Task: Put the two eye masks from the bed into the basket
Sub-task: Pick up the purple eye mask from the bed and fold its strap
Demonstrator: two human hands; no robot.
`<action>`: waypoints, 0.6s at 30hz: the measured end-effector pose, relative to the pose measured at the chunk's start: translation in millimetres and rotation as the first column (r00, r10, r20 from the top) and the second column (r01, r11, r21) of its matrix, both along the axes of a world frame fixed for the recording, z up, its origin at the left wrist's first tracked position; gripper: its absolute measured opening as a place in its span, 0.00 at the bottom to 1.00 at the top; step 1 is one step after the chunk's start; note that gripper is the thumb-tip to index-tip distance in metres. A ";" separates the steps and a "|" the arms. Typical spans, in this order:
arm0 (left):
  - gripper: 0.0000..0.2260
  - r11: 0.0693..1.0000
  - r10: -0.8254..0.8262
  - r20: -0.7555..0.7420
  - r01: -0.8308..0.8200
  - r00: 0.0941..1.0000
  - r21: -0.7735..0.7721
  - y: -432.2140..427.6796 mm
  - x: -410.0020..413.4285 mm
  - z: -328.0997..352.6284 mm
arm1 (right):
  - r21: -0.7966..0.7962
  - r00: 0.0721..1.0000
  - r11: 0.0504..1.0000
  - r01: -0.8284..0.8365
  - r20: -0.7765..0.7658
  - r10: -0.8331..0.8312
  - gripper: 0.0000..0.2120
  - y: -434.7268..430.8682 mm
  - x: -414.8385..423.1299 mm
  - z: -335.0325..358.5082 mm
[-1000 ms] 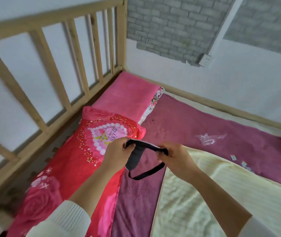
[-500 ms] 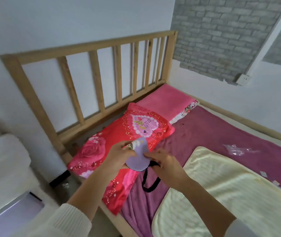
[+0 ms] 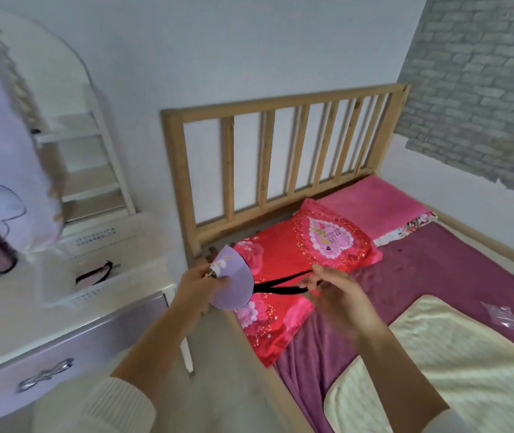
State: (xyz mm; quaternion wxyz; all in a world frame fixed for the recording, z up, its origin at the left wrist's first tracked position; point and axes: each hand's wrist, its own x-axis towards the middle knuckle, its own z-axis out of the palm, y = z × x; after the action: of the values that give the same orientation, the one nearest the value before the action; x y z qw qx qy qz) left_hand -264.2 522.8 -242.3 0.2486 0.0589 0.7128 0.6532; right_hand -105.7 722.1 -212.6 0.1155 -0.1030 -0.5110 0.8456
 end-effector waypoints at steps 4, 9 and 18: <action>0.20 0.999 -0.042 -0.041 0.042 0.998 -0.005 -41.7 -12.6 2.1 | -0.302 0.994 0.951 0.061 -0.065 -0.084 0.17 -38.7 -42.8 17.8; 0.18 0.983 -0.181 -0.097 0.183 0.979 0.005 -97.9 -31.0 10.7 | 0.917 0.936 0.388 0.089 0.056 -0.347 0.18 -86.4 -88.3 20.8; 0.13 0.993 -0.070 -0.198 0.086 0.978 0.076 -167.2 -72.0 19.6 | 0.729 0.768 0.243 -0.640 0.594 0.238 0.10 -147.8 -109.7 26.7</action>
State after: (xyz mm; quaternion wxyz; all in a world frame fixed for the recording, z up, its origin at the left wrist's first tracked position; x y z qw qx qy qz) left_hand -336.1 355.6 -222.8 0.2002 0.1611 0.7025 0.6636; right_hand -215.5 574.3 -185.9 -0.1916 -0.0257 -0.9029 0.3840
